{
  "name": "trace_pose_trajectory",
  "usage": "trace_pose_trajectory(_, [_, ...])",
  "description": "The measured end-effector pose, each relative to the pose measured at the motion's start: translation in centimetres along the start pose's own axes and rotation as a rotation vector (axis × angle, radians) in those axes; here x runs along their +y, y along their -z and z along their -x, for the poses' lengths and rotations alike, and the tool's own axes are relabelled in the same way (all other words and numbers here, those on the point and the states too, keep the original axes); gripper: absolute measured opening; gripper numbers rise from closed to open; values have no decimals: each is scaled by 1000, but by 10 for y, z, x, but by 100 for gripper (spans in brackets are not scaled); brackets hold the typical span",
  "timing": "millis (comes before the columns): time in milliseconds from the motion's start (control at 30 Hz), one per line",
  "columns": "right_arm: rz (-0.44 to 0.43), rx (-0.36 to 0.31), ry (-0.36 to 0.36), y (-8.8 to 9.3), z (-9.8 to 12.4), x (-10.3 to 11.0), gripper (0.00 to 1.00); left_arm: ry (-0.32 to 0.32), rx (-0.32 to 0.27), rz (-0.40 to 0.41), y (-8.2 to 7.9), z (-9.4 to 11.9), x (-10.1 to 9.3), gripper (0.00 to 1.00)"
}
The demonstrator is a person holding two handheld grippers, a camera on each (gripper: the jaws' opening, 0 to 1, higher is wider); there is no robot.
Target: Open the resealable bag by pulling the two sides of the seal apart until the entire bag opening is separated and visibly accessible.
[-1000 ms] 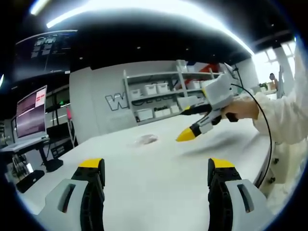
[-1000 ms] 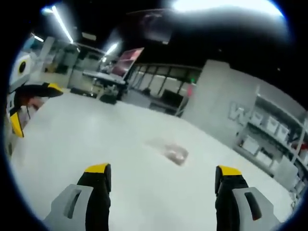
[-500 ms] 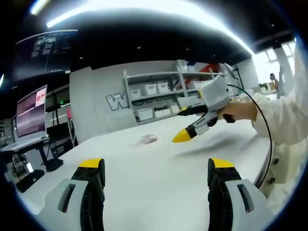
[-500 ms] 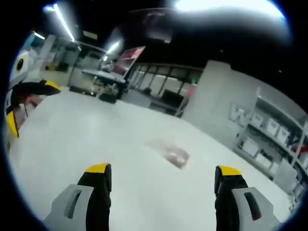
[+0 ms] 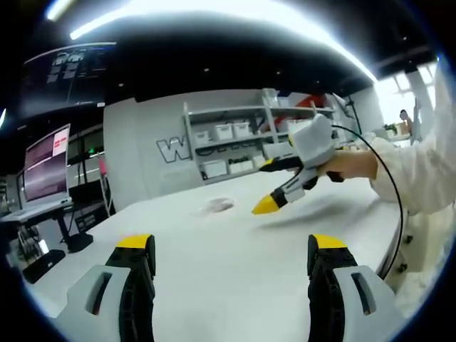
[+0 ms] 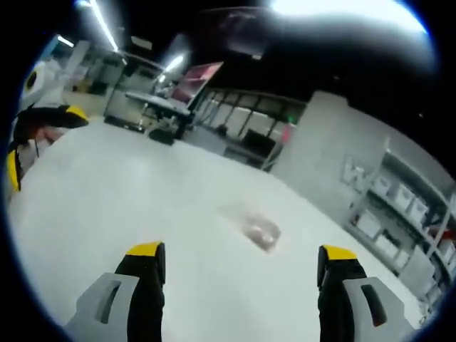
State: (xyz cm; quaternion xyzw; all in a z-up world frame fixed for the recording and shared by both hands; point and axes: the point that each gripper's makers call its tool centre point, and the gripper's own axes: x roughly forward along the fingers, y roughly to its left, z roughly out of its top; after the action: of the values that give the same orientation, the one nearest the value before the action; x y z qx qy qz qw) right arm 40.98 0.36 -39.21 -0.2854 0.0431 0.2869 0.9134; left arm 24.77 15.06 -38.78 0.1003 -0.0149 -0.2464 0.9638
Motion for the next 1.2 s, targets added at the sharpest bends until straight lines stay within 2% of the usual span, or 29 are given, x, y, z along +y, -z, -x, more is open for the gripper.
trace_pose_trajectory(100, [24, 4, -3, 0, -2, 1, 87, 0, 2, 2, 1, 0, 0, 87])
trace_pose_trajectory(667, [40, -10, -9, -9, -16, 5, 87, -3, 3, 7, 1, -1, 3, 87])
trace_pose_trajectory(1200, [28, -13, 1, -12, -28, 4, 86, -10, 6, 12, 1, 1, 7, 87])
